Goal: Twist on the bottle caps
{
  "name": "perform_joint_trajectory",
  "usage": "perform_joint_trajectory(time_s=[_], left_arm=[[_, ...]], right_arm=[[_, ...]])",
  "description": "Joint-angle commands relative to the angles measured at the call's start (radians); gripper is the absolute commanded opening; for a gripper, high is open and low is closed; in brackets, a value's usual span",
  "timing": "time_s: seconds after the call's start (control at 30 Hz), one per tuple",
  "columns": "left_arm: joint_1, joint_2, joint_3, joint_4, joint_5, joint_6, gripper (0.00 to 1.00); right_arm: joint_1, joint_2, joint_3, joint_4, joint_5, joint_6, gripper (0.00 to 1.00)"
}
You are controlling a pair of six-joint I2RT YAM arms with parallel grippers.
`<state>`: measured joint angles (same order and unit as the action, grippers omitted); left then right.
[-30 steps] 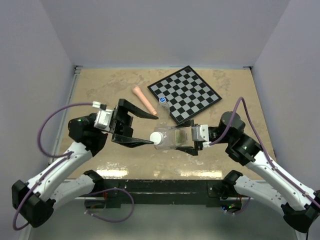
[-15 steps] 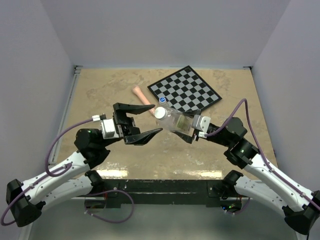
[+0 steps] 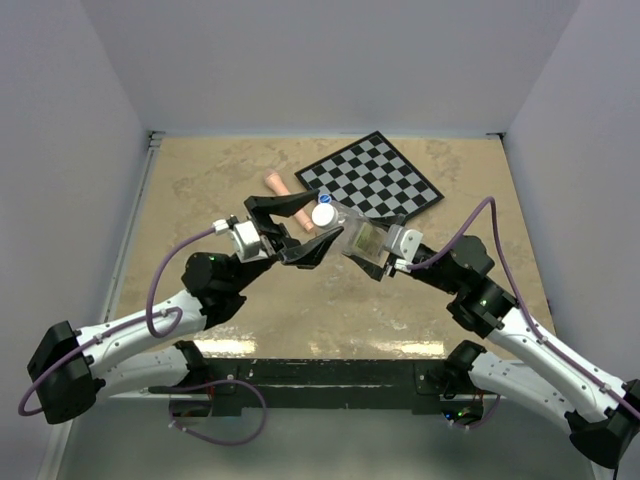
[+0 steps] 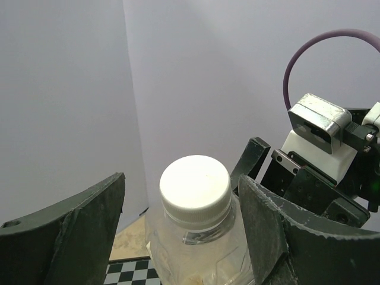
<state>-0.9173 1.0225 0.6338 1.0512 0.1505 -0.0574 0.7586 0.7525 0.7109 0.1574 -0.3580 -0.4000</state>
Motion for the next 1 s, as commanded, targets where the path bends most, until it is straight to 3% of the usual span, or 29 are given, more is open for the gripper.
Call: perform_joint_trajectory(time_s=[0.0, 0.3, 0.73, 0.83, 0.97], left_arm=[[-0.009, 0.027, 0.029, 0.153, -0.035, 0.018, 0.81], [-0.017, 0.051, 0.032, 0.231, -0.057, 0.004, 0.74], [-0.025, 0.083, 0.055, 0.214, -0.069, -0.016, 0.65], [-0.025, 0.085, 0.061, 0.208, -0.062, -0.018, 0.53], [-0.026, 0.082, 0.081, 0.164, -0.032, -0.019, 0.16]], right_arm=[[0.005, -0.002, -0.005, 0.059, 0.025, -0.017, 0.00], [0.007, 0.005, -0.011, 0.064, 0.028, -0.019, 0.00], [0.008, 0.005, -0.007, 0.057, 0.031, -0.023, 0.00], [0.008, 0.005, -0.004, 0.056, 0.031, -0.023, 0.00], [0.010, 0.002, -0.007, 0.053, 0.033, -0.023, 0.00]])
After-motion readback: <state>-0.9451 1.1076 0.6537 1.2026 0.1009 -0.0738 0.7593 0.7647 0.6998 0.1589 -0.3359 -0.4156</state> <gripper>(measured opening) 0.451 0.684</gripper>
